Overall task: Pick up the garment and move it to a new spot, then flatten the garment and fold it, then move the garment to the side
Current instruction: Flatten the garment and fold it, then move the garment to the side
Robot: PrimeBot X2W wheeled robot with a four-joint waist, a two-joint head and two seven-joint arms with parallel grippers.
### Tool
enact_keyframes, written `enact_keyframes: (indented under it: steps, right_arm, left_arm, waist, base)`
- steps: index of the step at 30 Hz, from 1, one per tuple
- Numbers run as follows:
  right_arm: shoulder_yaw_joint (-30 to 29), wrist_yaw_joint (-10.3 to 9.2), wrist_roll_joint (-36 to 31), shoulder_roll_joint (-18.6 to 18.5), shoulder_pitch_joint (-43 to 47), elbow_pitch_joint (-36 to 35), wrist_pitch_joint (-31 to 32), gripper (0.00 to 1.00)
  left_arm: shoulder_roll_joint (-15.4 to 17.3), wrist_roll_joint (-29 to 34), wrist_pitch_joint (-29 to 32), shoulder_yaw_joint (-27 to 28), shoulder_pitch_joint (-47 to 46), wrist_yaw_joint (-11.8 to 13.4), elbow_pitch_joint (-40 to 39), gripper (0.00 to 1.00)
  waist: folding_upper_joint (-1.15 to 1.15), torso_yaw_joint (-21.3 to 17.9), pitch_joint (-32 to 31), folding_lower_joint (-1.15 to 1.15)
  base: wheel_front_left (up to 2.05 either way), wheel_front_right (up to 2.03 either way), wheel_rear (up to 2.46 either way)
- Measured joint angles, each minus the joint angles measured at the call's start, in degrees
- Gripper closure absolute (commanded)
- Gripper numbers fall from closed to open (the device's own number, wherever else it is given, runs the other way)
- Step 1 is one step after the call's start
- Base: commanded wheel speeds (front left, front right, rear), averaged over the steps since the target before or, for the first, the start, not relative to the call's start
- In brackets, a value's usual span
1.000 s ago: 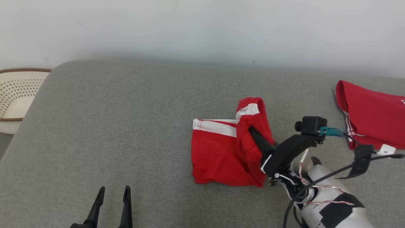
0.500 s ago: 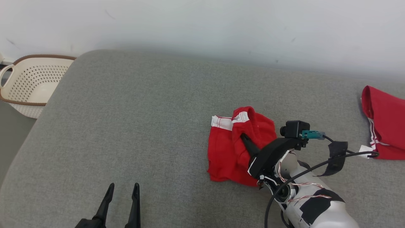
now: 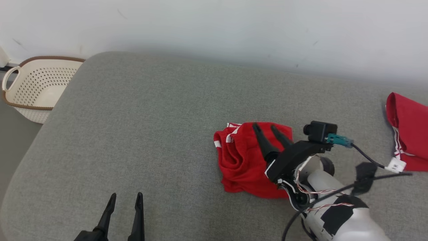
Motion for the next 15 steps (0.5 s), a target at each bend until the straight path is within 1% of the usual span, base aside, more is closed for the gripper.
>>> enact_keyframes:
  steps: [2,7,12,15]
  right_arm:
    - [0.33,0.0,0.0,-1.55,0.53,-2.36,-2.25,0.0]
    - [-0.57,0.0,-2.59,-6.09,1.22,-4.58,-5.43,0.0]
    - [-2.72,0.0,-5.49,-8.23,2.39,-3.89,-6.17,0.0]
    - [-3.32,0.0,-6.13,-8.29,3.35,-2.37,-5.72,0.0]
  left_arm:
    - [-0.01,0.01,0.0,0.42,0.23,0.02,-0.15,0.0]
    - [-0.02,0.18,0.0,1.15,0.61,0.26,-0.91,0.0]
    - [0.0,0.74,0.0,2.47,1.47,0.46,-1.87,0.0]
    - [0.0,1.14,0.0,2.99,1.51,0.56,-2.43,0.0]
  waist:
    - [0.0,-0.42,-0.08,0.0]
    - [0.0,-1.76,-0.23,0.0]
    - [0.0,-2.98,-0.15,0.0]
    - [0.0,-3.38,0.02,0.0]
  base:
    - [0.0,0.0,0.0]
    - [0.0,0.0,0.0]
    - [0.0,0.0,0.0]
    - [0.0,0.0,0.0]
